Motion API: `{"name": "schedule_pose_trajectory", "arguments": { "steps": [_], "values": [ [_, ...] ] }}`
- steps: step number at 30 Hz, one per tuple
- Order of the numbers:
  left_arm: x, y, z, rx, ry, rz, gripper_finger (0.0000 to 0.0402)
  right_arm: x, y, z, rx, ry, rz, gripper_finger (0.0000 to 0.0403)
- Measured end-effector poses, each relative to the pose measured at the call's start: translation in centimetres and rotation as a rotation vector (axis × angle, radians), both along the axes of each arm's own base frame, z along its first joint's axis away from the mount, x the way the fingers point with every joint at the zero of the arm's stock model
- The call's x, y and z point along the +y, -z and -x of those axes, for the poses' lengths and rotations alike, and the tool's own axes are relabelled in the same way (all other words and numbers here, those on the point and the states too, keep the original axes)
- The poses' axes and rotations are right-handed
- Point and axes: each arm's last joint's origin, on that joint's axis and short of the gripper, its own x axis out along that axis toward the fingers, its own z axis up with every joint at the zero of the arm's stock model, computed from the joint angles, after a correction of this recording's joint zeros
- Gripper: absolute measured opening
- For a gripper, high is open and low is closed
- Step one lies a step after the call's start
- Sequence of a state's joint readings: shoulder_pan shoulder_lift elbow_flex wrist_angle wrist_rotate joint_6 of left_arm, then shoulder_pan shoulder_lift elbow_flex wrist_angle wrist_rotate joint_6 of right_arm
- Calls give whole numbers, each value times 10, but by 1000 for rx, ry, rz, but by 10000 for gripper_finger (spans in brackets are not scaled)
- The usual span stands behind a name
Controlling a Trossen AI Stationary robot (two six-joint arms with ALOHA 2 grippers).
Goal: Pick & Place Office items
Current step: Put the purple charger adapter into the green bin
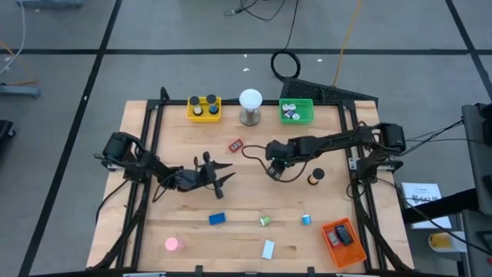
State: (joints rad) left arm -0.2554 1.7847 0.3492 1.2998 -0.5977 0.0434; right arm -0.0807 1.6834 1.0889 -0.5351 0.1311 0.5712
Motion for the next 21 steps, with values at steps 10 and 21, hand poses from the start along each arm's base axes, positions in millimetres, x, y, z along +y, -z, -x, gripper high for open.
{"name": "schedule_pose_trajectory", "arguments": {
  "steps": [10,21],
  "values": [
    [2,2,1,12,7,-3,120,-8,22,-1,109,-42,3,148],
    [3,2,1,19,7,-4,120,-8,22,-2,104,-70,20,213]
  ]
}}
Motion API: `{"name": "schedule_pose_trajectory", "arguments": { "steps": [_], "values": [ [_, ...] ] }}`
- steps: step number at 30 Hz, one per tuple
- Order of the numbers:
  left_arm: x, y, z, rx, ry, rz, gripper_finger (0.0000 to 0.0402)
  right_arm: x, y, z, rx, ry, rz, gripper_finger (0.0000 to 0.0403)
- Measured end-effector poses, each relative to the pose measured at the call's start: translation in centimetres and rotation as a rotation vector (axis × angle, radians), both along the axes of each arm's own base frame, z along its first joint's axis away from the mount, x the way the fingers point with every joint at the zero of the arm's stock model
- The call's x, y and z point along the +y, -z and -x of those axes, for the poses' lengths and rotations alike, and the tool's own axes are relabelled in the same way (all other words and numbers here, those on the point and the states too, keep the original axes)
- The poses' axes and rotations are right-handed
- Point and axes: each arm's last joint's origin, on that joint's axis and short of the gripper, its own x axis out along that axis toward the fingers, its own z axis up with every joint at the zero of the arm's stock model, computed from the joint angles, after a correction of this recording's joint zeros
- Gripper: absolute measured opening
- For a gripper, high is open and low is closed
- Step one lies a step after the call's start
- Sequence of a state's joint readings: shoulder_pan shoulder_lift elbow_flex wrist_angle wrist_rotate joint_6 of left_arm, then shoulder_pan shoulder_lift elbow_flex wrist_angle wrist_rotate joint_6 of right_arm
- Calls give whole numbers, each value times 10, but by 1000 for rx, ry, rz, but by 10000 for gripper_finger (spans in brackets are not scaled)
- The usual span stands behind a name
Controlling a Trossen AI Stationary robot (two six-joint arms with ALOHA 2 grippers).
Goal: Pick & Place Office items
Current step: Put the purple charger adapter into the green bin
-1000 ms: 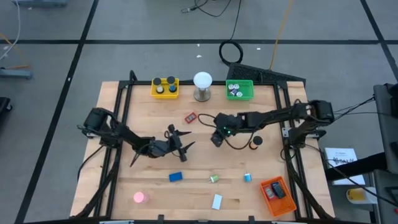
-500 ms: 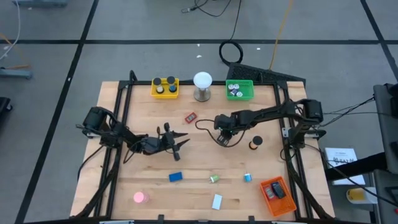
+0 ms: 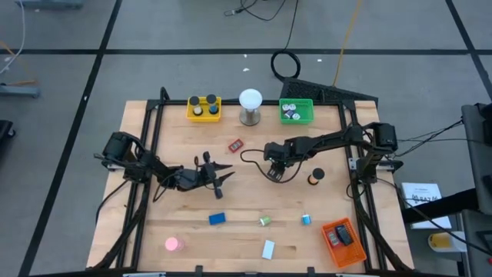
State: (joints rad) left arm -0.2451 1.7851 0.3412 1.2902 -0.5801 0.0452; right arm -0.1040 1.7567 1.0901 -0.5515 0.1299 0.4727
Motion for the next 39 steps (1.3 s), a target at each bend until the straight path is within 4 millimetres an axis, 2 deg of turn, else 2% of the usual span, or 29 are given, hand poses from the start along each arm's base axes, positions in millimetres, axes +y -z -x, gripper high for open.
{"name": "schedule_pose_trajectory", "arguments": {
  "steps": [5,10,14,17,20,24,27,31,39],
  "values": [
    [1,1,0,8,-4,-2,120,0,-24,7,-64,-15,12,233],
    [1,1,0,12,-4,-5,120,2,-66,23,-184,-37,42,234],
    [1,1,0,16,-4,-6,120,3,-96,41,-265,-25,87,212],
    [1,1,0,16,-5,-6,120,3,-107,53,-275,27,111,177],
    [1,1,0,15,-6,-6,120,3,-106,55,-255,59,89,127],
    [1,1,0,13,-6,-5,120,2,-92,52,-180,111,61,63],
    [1,1,0,12,-6,-5,120,0,-79,43,-147,112,35,43],
    [1,1,0,13,-6,-5,120,2,-63,28,-149,78,-34,57],
    [1,1,0,14,-6,-6,120,0,-45,18,-111,82,-40,152]
  ]
}}
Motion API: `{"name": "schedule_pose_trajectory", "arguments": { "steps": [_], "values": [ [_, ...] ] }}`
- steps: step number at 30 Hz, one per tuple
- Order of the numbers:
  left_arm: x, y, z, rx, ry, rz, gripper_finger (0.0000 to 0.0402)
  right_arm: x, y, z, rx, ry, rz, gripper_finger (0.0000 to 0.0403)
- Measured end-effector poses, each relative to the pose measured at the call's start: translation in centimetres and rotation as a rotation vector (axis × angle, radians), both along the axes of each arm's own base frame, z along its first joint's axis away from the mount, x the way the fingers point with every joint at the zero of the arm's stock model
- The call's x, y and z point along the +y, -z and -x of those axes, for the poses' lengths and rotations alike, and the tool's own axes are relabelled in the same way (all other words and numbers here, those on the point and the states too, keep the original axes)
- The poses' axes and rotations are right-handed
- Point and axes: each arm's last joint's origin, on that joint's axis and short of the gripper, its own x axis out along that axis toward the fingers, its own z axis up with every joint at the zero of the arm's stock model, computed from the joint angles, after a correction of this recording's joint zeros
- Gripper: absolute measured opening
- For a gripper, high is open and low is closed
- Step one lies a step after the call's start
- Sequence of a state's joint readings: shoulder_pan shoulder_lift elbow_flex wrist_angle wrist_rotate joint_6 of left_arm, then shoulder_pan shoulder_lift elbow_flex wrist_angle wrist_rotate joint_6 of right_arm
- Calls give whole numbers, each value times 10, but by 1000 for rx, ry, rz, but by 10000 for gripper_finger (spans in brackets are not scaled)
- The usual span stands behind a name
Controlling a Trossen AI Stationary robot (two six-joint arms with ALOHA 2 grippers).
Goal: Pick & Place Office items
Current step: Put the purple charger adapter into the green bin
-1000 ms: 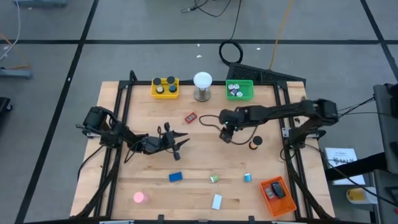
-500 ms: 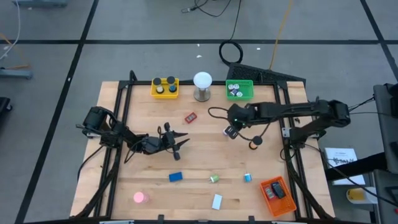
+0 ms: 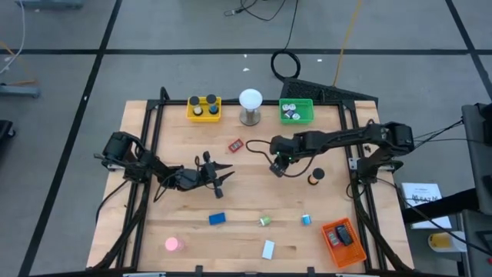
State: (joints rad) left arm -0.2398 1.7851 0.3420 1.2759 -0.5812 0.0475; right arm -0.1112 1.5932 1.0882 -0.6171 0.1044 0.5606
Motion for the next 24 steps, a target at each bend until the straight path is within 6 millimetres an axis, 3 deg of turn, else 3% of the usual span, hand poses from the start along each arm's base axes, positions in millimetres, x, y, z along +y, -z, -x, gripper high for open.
{"name": "schedule_pose_trajectory", "arguments": {
  "steps": [5,10,19,24],
  "values": [
    [0,0,0,1,0,0,120,0,9,-4,15,20,-11,200],
    [0,0,0,1,4,0,120,-1,24,-7,77,26,-22,218],
    [0,1,0,14,3,-3,120,-1,44,-14,122,9,-48,183],
    [1,1,-1,15,0,-3,120,0,32,-7,132,-15,-41,173]
  ]
}}
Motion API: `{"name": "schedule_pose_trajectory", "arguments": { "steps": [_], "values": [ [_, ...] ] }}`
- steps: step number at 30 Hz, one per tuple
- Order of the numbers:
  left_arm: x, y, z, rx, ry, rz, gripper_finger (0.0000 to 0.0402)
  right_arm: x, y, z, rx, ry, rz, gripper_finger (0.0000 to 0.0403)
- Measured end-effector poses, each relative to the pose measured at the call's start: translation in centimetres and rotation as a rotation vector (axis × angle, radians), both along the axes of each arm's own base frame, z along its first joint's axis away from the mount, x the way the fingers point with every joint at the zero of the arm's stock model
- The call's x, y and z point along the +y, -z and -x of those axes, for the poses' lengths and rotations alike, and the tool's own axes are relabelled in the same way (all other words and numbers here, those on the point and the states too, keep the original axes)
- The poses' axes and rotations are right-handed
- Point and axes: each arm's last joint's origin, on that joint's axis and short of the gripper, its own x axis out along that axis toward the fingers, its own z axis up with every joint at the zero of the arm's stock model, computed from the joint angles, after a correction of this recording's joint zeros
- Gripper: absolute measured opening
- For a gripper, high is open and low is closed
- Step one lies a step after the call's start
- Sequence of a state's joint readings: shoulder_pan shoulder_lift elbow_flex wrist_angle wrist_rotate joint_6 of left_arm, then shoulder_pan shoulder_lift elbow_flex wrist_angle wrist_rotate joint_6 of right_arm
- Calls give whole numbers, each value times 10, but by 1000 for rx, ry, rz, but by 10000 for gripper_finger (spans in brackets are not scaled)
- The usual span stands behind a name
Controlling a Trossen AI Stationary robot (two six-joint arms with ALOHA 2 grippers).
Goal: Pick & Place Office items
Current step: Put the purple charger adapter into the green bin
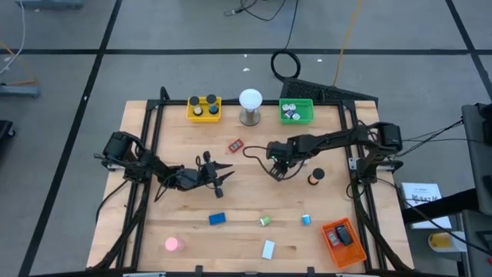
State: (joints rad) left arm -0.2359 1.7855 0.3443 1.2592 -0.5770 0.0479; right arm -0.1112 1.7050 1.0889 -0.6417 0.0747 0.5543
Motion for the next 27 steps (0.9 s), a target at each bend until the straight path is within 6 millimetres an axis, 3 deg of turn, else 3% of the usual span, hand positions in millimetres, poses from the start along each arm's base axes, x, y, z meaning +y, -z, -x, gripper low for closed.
{"name": "schedule_pose_trajectory", "arguments": {
  "steps": [9,14,17,27],
  "values": [
    [0,1,0,7,1,-1,120,2,-49,45,91,57,96,219],
    [0,1,0,7,1,-1,120,3,-62,63,127,-74,193,246],
    [0,1,0,7,1,-1,120,3,-56,70,120,-163,210,250],
    [0,1,0,8,4,-2,120,5,-9,85,136,-355,195,230]
  ]
}}
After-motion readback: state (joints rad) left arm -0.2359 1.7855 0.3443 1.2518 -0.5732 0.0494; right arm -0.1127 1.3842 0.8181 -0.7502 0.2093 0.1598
